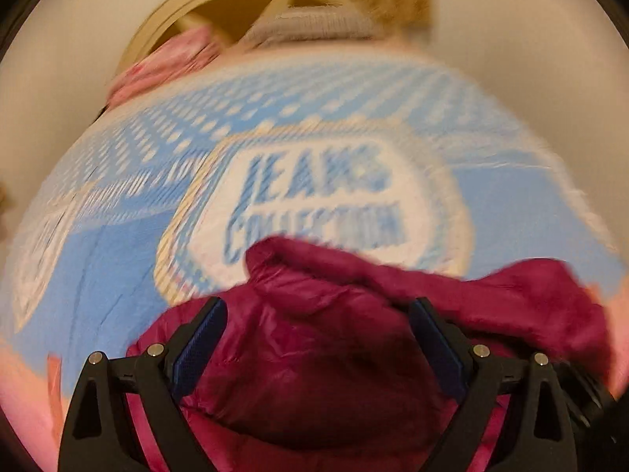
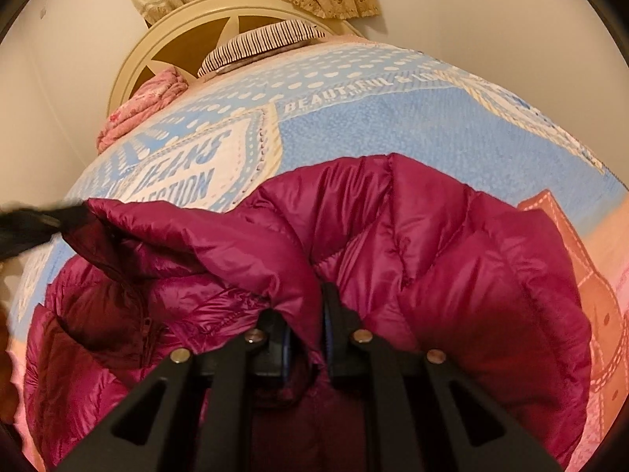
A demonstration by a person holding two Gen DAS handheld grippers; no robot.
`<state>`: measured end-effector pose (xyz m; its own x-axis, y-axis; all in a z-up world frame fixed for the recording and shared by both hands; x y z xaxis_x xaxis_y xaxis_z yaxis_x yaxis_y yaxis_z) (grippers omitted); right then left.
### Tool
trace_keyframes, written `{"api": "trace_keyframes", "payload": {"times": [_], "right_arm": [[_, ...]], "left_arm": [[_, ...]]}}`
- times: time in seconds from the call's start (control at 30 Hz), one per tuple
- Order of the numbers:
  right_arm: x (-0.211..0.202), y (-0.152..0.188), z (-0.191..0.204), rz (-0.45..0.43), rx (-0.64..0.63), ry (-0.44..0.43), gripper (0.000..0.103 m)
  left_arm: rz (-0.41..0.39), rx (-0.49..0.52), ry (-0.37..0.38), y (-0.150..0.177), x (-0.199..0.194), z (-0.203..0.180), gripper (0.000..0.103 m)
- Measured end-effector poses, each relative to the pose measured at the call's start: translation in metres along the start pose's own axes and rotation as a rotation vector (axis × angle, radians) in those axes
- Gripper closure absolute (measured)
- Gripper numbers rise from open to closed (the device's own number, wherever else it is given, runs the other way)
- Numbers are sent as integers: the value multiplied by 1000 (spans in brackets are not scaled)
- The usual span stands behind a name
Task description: Fold large clothes
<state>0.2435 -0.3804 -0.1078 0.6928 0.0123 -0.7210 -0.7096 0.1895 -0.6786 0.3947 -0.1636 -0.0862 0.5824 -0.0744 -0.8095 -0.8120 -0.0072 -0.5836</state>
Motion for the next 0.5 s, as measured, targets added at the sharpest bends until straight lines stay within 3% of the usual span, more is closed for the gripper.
{"api": "trace_keyframes", "payload": {"times": [0.03,0.07,0.1,0.13,0.17,0.43,0.5], "right_arm": [[0,0,-1,0,4,-5,89],[1,0,-2,-1,7,-9,89],[0,1,-1,-1,8,-10,89],[1,0,-1,-1,10,-12,89],[1,0,-2,-2,11,-13,89],[1,0,-3,-2,24,-28,89],[1,0,-4,-3,24,-29,88]], "left_arm": [[32,-72,5,3,8,9,11],[39,-121,26,8,9,19,31],[54,-161,43,15,10,26,64],[82,-164,41,22,12,29,79],[112,-161,38,30,14,30,88],[46,-299,115,78,0,55,89],[-18,-306,134,87,3,56,87]]}}
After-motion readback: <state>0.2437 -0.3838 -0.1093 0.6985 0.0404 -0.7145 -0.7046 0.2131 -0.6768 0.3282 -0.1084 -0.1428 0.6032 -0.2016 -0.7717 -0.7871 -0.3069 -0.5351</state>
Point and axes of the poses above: each gripper's, at about its wrist camera, not at the fingertips, and x roughly the way its jaws point, z to its left, y to its underside, the point moved 1 cm from there along x, roughly the way its jaws point, and after that the axes turned 11 degrees about -x, right-handed, at the moved point
